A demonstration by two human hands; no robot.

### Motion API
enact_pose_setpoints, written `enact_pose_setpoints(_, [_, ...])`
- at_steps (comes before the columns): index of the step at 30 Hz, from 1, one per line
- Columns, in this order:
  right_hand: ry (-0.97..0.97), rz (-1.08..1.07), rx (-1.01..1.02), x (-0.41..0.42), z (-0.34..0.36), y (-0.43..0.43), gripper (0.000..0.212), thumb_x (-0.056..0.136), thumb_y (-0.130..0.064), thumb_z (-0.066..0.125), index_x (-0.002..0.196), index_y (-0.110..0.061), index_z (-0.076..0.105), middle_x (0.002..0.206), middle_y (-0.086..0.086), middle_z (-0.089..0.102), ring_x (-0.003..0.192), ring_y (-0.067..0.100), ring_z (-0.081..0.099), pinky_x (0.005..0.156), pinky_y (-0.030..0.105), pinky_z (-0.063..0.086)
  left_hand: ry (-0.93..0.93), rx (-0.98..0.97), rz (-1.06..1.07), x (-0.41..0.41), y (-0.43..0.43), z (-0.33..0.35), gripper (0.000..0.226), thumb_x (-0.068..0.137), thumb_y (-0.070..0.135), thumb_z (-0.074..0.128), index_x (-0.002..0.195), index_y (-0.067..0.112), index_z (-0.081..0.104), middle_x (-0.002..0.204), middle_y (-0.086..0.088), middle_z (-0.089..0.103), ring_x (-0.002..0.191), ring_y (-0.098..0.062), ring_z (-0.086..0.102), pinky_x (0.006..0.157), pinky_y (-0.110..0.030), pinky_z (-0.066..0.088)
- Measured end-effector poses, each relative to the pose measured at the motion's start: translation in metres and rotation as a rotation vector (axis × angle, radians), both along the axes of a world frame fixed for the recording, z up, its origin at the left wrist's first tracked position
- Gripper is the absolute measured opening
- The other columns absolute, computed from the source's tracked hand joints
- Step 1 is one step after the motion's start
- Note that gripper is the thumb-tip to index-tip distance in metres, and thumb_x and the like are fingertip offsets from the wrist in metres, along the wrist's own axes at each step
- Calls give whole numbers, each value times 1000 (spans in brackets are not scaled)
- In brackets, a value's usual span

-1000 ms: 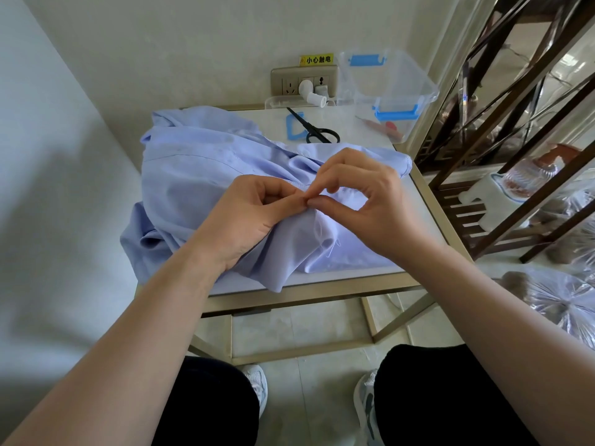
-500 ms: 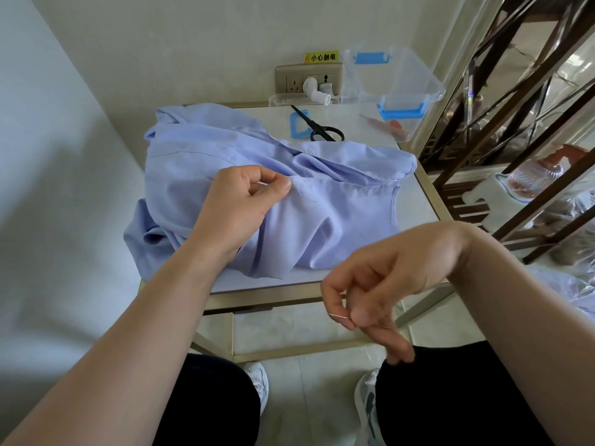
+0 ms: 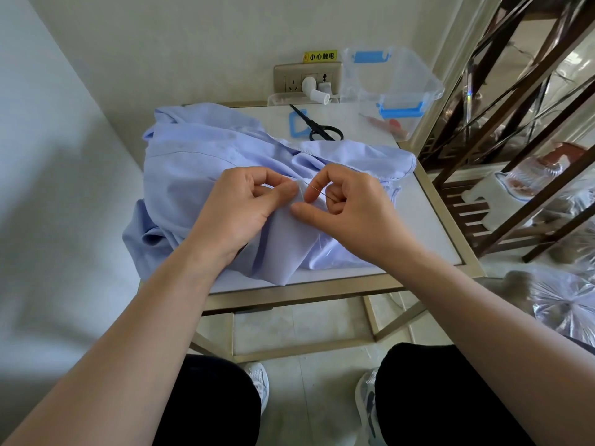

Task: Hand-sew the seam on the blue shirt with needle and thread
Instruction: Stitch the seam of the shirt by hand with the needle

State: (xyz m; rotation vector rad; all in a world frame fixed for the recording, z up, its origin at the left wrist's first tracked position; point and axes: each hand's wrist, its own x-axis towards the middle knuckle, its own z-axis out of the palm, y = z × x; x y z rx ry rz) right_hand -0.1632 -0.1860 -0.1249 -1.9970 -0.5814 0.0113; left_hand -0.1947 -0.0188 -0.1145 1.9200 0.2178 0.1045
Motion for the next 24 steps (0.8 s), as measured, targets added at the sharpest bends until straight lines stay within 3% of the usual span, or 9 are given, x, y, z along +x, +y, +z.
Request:
enact_pose_setpoints(5, [2, 16, -37, 5, 4, 0, 19, 86, -17, 74, 73, -17, 60, 42, -11, 29, 46, 9, 30, 51, 16, 25, 22, -15, -7, -1, 1, 1, 13, 89, 26, 69, 76, 24, 71, 65, 5, 70, 60, -4, 61, 60, -15, 45])
enact_pose_setpoints(10, [259, 513, -294, 1, 25, -16, 14, 81, -16, 79, 75, -8, 70, 47, -11, 28, 47, 8, 26, 50, 15, 24, 6, 0, 29, 0, 4, -1, 12, 89, 26, 69, 77, 24, 72, 67, 6, 65, 63, -2, 53, 61, -9, 39])
enact_pose_setpoints(12, [323, 596, -423, 0, 30, -22, 14, 81, -19, 80, 78, -9, 70, 48, -9, 26, 46, 9, 24, 49, 16, 22, 11, 2, 18, -2, 3, -1, 10, 89, 26, 69, 79, 22, 72, 70, 2, 65, 64, -4, 53, 61, -10, 39])
enact_pose_setpoints(15, [292, 471, -384, 3, 30, -23, 14, 81, -22, 79, 80, -11, 70, 48, -9, 28, 47, 8, 25, 49, 18, 21, 11, 5, 16, -1, 3, -1, 11, 89, 26, 69, 78, 23, 72, 68, 5, 67, 64, -3, 54, 64, -13, 41])
enact_pose_setpoints(17, [230, 271, -213, 6, 25, -19, 21, 82, -27, 77, 80, -9, 67, 49, -7, 28, 48, 8, 23, 49, 18, 21, 15, 6, 18, -1, 3, 0, 12, 89, 27, 69, 77, 24, 71, 65, 9, 68, 63, -1, 57, 64, -13, 43])
enact_pose_setpoints(19, [176, 104, -74, 6, 20, -13, 27, 83, -31, 76, 79, -7, 64, 47, -9, 26, 46, 9, 22, 47, 16, 20, 27, -10, 9, -2, 2, 2, 11, 89, 27, 69, 79, 24, 71, 69, 3, 71, 65, -5, 62, 66, -18, 47])
enact_pose_setpoints(24, [67, 1, -33, 6, 5, 0, 22, 83, -26, 77, 72, -16, 62, 46, -10, 28, 45, 10, 26, 48, 16, 23, 34, -41, -23, -3, 0, 3, 12, 89, 25, 69, 78, 23, 71, 75, -6, 74, 66, -11, 65, 69, -24, 49])
